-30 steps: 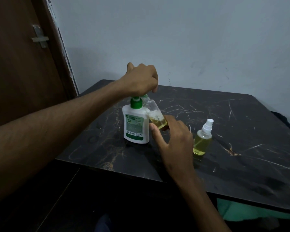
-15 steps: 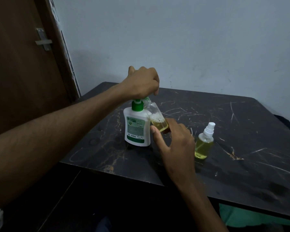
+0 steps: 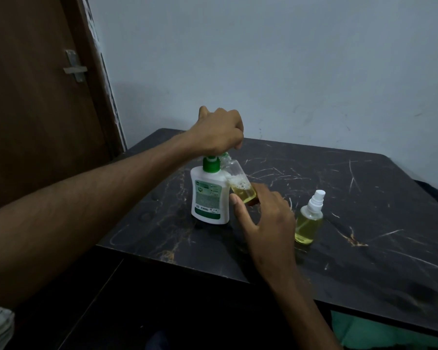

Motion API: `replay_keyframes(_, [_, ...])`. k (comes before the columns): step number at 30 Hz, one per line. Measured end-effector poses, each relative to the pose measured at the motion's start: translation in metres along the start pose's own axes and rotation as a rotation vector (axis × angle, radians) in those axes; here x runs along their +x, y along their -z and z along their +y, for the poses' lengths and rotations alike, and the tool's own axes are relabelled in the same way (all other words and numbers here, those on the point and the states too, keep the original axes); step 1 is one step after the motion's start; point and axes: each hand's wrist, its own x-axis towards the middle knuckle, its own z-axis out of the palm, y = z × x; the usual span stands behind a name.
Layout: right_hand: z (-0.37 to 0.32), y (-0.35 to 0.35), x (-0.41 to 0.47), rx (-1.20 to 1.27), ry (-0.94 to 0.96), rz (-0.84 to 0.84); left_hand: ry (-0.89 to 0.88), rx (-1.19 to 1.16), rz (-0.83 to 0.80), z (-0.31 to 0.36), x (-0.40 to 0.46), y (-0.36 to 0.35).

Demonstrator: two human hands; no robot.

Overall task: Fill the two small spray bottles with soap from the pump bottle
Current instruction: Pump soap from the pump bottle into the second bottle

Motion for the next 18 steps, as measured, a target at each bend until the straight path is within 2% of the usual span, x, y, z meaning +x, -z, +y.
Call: replay_keyframes(18, [0.0037,-0.0015,-0.0001,0.008,-0.014,-0.029,-0.043,0.033,0.029,0.0011,-0.0005,-0.0033])
